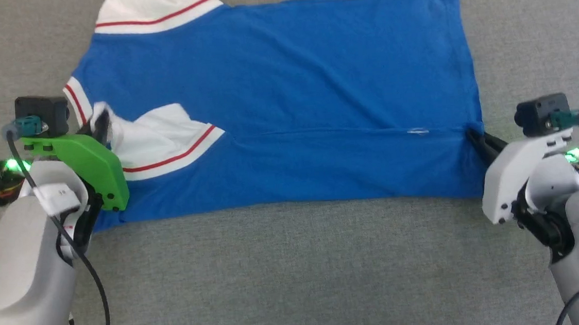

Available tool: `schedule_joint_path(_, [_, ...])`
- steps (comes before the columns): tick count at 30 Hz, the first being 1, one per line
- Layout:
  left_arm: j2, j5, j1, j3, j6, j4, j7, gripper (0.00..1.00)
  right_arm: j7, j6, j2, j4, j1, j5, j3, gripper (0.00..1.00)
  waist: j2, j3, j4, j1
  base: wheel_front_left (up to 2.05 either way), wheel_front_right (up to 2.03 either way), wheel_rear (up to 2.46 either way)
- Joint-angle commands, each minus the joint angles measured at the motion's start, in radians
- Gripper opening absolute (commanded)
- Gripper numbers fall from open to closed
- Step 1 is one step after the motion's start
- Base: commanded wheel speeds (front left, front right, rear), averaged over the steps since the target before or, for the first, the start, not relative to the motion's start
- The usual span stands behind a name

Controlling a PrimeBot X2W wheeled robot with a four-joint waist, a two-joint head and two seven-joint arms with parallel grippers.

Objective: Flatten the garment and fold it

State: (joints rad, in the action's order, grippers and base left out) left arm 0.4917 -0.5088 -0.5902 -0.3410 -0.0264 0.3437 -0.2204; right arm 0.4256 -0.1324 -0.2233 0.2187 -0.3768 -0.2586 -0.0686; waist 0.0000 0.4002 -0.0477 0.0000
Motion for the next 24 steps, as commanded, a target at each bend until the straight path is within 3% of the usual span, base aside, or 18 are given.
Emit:
schedule_joint_path(1, [0.006, -0.032, -0.013, -0.004, 0.011, 0.025, -0.054, 0.0, 0.034, 0.002, 0.01, 0.007, -0.022, -0.017, 0.008, 0.0, 0.0, 0.031, -0.013, 0.0, 0.0, 0.0, 0.0])
schedule_joint_path(4, [-0.001, -0.108, 0.001, -0.006, 0.014, 0.081, -0.224, 0.0, 0.126, 0.002, 0.02, 0.008, -0.038, -0.034, 0.021, 0.0, 0.0, 0.037, -0.015, 0.0, 0.0, 0.0, 0.0])
schedule_joint_path(8, [-0.007, -0.163, 0.016, 0.013, -0.003, 0.07, -0.301, 0.0, 0.193, 0.002, 0.03, -0.021, -0.039, -0.047, 0.035, 0.0, 0.0, 0.033, -0.015, 0.0, 0.0, 0.0, 0.0])
schedule_joint_path(9, [-0.006, -0.161, 0.018, 0.02, -0.009, 0.059, -0.283, 0.23, 0.194, 0.002, 0.032, -0.031, -0.036, -0.049, 0.037, 0.18, 0.0, 0.029, -0.014, 0.0, 0.0, 0.0, 0.0])
schedule_joint_path(10, [-0.005, -0.153, 0.02, 0.028, -0.017, 0.049, -0.253, 0.38, 0.192, 0.002, 0.035, -0.04, -0.031, -0.051, 0.039, 0.49, 0.0, 0.024, -0.012, 0.0, 0.0, 0.0, 0.0])
schedule_joint_path(11, [-0.005, -0.139, 0.024, 0.038, -0.029, 0.036, -0.203, 1.0, 0.184, 0.002, 0.038, -0.052, -0.023, -0.054, 0.041, 1.0, 0.0, 0.015, -0.011, 0.0, 0.0, 0.0, 0.0])
schedule_joint_path(18, [-0.041, -0.057, 0.121, 0.112, -0.113, -0.03, 0.205, 1.0, 0.01, 0.002, 0.076, -0.116, 0.064, -0.048, 0.072, 1.0, 0.0, -0.082, 0.0, 0.0, 0.0, 0.0, 0.0])
schedule_joint_path(24, [-0.075, -0.031, 0.28, 0.129, -0.16, -0.113, 0.384, 1.0, -0.207, 0.002, 0.104, -0.172, 0.168, -0.021, 0.072, 1.0, 0.0, -0.167, 0.01, 0.0, 0.0, 0.0, 0.0])
